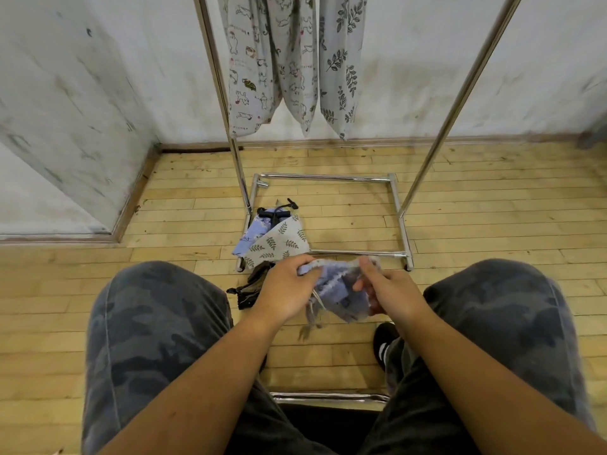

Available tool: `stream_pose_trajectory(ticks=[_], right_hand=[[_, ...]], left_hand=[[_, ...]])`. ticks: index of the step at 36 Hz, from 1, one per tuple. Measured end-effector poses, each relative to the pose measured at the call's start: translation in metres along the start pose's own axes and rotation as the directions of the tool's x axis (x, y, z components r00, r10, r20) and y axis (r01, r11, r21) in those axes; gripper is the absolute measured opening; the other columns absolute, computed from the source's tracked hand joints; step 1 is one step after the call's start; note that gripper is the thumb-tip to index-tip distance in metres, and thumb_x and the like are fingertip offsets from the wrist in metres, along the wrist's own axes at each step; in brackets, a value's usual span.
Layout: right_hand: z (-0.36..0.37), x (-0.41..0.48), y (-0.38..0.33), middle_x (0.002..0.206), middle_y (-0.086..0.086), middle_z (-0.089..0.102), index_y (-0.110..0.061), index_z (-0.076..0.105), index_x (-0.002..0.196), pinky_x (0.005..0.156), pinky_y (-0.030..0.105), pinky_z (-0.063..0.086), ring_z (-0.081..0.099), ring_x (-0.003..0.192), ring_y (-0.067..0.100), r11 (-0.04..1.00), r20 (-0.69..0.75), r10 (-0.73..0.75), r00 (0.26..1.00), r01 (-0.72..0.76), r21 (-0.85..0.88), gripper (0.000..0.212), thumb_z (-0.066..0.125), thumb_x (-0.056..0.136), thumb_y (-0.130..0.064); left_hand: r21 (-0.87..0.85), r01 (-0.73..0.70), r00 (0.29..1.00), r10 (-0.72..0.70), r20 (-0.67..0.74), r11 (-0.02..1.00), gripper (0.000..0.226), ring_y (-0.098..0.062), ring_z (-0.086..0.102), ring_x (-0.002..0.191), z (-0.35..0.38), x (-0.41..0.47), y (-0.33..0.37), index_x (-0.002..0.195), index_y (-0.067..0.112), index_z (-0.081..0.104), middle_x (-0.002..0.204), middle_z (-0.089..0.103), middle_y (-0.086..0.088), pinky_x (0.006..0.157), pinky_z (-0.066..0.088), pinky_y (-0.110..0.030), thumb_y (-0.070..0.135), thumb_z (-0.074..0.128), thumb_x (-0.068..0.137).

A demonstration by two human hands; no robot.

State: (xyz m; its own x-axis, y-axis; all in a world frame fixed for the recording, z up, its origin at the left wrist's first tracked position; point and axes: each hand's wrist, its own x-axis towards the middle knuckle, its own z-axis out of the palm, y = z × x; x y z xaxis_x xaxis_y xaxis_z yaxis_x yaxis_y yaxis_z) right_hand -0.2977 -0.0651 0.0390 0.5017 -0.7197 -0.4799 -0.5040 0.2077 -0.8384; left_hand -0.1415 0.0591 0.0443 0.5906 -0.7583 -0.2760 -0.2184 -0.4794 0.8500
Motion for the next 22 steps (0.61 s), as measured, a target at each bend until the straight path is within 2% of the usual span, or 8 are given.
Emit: stream_pose_trajectory(ticks=[2,4,7,10,13,18,21,22], right_hand=[[0.0,0.001,0.001,0.054,-0.002,0.054,-0.008,0.077,0.072,0.064,0.039,0.051,0.052,0.052,0.017,0.993,0.066,0.013,0.998,-0.021,0.119,0.052,0.061,0.098,-0.05],[0.0,0.001,0.0,0.063,0.008,0.054,-0.003,0.076,0.08,0.061,0.039,0.051,0.052,0.054,0.02,0.962,0.158,-0.003,0.987,-0.04,0.27,0.037,0.06,0.102,-0.029],[0.003,-0.001,-0.006,0.075,0.015,0.064,0.003,0.076,0.092,0.065,0.033,0.059,0.063,0.067,0.025,0.893,0.25,-0.042,0.967,-0.076,0.444,0.026,0.052,0.101,0.0],[0.005,-0.002,-0.007,0.093,0.022,0.073,0.006,0.074,0.106,0.083,0.035,0.064,0.074,0.087,0.031,0.87,0.311,-0.083,0.947,-0.083,0.487,0.027,0.048,0.1,0.009],[0.008,-0.003,-0.007,0.111,0.024,0.075,0.007,0.071,0.115,0.095,0.036,0.06,0.074,0.107,0.031,0.902,0.38,-0.096,0.92,-0.08,0.423,0.025,0.053,0.099,0.007],[0.013,-0.006,-0.006,0.116,0.014,0.076,0.002,0.071,0.118,0.089,0.025,0.059,0.073,0.111,0.021,0.952,0.463,-0.131,0.877,-0.02,0.307,0.023,0.058,0.1,-0.003],[0.013,-0.003,0.0,0.106,-0.001,0.079,-0.015,0.075,0.104,0.077,0.017,0.055,0.074,0.103,0.013,0.989,0.375,-0.146,0.915,0.144,0.034,0.016,0.059,0.102,-0.013],[0.013,0.0,0.004,0.102,-0.005,0.078,-0.022,0.074,0.098,0.077,0.019,0.054,0.073,0.099,0.012,0.967,0.326,-0.19,0.926,0.233,-0.098,0.019,0.057,0.103,-0.014]], left_hand=[[-0.006,0.005,1.0,-0.005,-0.01,1.0,0.019,-0.002,0.055,0.071,-0.002,0.0,0.002,0.086,0.039,0.065,0.079,0.062,0.019,0.062,0.041,-0.01,0.03,0.06,0.102],[-0.015,0.012,1.0,-0.011,0.024,1.0,0.028,0.004,0.048,0.069,-0.003,-0.001,0.005,0.082,0.046,0.058,0.077,0.054,0.025,0.058,0.039,-0.005,0.027,0.059,0.103],[-0.019,0.01,0.998,-0.009,0.059,1.0,0.018,0.006,0.056,0.074,0.0,-0.002,0.004,0.102,0.036,0.067,0.086,0.057,0.029,0.061,0.041,-0.001,0.022,0.056,0.103],[-0.024,0.028,0.998,-0.027,0.065,0.999,0.024,0.011,0.058,0.077,0.002,-0.003,0.007,0.119,0.027,0.07,0.093,0.063,0.027,0.062,0.04,-0.004,0.023,0.052,0.104],[-0.084,0.068,0.996,-0.063,0.058,0.994,0.02,0.007,0.061,0.085,0.002,-0.002,0.008,0.11,0.037,0.067,0.094,0.064,0.027,0.067,0.04,-0.008,0.029,0.05,0.105],[-0.183,0.087,0.991,-0.067,0.112,0.979,0.023,0.015,0.057,0.072,0.0,-0.004,0.01,0.089,0.039,0.063,0.081,0.058,0.03,0.059,0.038,0.001,0.027,0.051,0.105],[-0.176,0.092,0.991,-0.074,0.109,0.98,0.034,0.015,0.054,0.059,0.001,-0.006,0.013,0.078,0.047,0.056,0.072,0.053,0.029,0.052,0.036,0.004,0.026,0.053,0.104],[-0.18,0.087,0.993,-0.072,0.091,0.98,0.034,0.016,0.055,0.06,0.001,-0.006,0.013,0.077,0.047,0.057,0.073,0.055,0.028,0.052,0.037,0.004,0.026,0.053,0.104]])
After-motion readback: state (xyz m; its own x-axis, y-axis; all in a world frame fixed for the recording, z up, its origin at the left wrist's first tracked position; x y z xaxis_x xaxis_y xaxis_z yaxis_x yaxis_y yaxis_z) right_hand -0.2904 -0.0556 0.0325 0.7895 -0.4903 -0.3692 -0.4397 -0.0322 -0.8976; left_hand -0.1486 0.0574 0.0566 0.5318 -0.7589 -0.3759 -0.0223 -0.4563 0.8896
